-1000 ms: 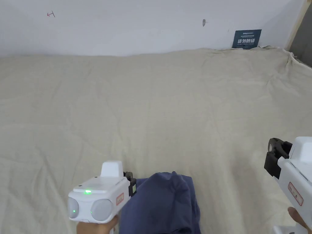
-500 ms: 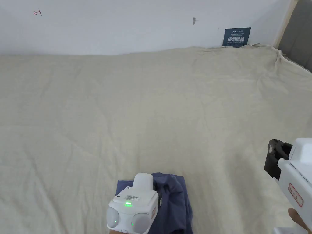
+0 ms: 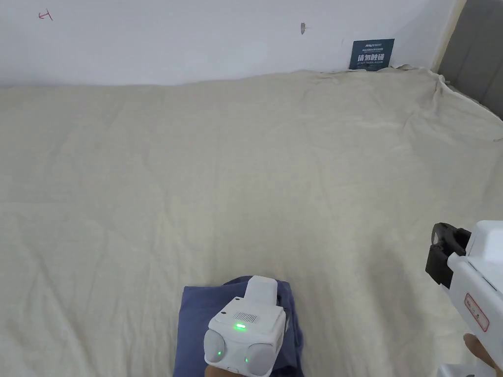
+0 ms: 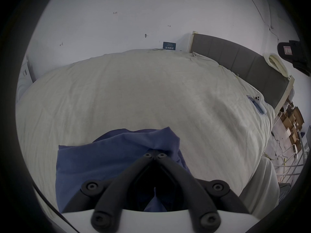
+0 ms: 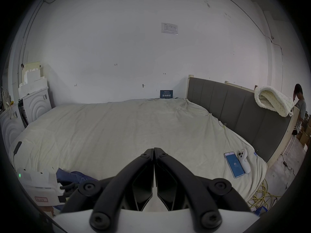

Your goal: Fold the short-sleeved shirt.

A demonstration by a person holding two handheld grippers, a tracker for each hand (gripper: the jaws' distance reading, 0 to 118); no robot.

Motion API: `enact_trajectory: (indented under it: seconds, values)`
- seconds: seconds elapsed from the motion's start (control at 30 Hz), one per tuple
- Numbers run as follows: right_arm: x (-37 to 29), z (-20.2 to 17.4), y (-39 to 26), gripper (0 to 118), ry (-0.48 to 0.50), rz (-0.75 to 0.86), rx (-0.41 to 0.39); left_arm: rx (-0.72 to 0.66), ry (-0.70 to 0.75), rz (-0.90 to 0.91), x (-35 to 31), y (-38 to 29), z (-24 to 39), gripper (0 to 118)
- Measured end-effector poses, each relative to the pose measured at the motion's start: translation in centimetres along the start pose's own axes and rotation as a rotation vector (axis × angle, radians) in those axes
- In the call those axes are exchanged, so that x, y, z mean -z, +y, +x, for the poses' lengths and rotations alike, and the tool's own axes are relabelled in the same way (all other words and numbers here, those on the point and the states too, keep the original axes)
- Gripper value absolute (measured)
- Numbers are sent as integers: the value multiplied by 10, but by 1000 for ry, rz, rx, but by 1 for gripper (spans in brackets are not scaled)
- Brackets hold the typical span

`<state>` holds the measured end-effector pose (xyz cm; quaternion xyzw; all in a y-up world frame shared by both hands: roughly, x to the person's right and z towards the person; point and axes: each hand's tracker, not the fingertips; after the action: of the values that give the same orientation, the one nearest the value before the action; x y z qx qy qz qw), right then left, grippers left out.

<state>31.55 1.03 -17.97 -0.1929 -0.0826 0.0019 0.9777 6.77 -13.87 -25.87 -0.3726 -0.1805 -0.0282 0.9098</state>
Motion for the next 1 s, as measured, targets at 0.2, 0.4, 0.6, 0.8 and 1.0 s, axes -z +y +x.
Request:
enact_trajectory:
  seconds: [0.2, 0.4, 0.6, 0.8, 1.0]
  values:
    - [1, -1, -1, 1, 0, -5, 3, 46, -6, -17, 10, -3, 9, 0]
    - [1, -3, -1, 1, 3, -5, 4, 61, -2, -9, 13, -6, 14, 0]
    - [0, -5, 0, 1, 8, -2, 0, 64, -3, -11, 11, -7, 13, 0]
    - [-2, -5, 2, 1, 7, 8, -3, -8, -29, 43, -13, 11, 4, 0]
    - [-6, -12, 9, 1, 11, 32, -11, -23, -40, 206, -62, 48, -19, 0]
